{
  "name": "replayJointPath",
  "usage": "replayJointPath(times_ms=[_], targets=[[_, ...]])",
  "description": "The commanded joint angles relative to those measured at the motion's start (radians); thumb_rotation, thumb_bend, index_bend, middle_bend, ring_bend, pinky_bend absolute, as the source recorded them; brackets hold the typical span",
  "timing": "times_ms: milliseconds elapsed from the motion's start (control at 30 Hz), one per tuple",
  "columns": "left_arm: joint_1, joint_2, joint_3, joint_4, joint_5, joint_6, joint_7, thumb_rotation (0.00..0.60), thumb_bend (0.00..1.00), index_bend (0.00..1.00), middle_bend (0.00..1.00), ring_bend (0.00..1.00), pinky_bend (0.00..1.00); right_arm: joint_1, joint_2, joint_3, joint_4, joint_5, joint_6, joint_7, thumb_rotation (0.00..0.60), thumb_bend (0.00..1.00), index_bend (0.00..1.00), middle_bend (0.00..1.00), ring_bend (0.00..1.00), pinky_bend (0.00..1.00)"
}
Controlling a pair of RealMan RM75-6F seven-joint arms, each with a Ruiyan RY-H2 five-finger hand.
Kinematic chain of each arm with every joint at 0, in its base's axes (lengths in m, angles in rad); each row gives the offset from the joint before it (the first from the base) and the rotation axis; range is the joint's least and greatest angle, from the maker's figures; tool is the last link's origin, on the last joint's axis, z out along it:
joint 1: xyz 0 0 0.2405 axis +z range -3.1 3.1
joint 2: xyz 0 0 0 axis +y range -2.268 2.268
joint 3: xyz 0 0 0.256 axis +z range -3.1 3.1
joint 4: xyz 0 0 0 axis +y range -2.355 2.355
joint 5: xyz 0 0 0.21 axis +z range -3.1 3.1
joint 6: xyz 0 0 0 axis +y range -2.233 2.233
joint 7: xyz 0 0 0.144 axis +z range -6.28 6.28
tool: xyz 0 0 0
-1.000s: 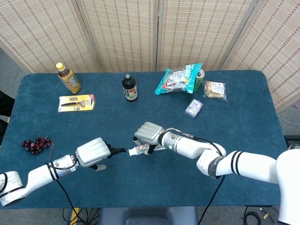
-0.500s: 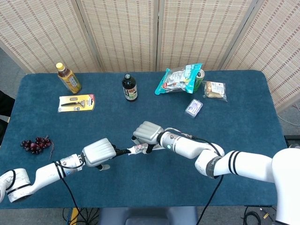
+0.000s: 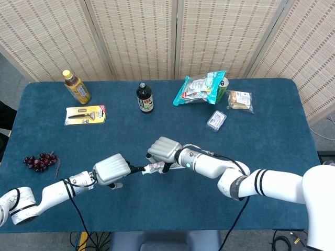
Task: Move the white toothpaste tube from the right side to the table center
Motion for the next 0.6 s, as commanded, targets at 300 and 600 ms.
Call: replayJointPath(times_ms=[300,600], targets=[[-0.007,-0.001,0.013,0.005,-0.018,-0.004,0.010,0.600,0.20,0.16,0.54,0.58,0.68,-0.007,0.006,-0.002,0.001,-0.010,0.019,0.013,0.600,1.00,0.82,0.74,0.67,0.56],[-0.010,0.002,0.025,0.008,-0.027,-0.008,0.021,0.600,0.20,0.16,0.54,0.58,0.68,-0.017,0.013,-0.002,-0.001,-0.031,0.033,0.029,0.600,1.00,0.84,0.75,0.69,0.57]])
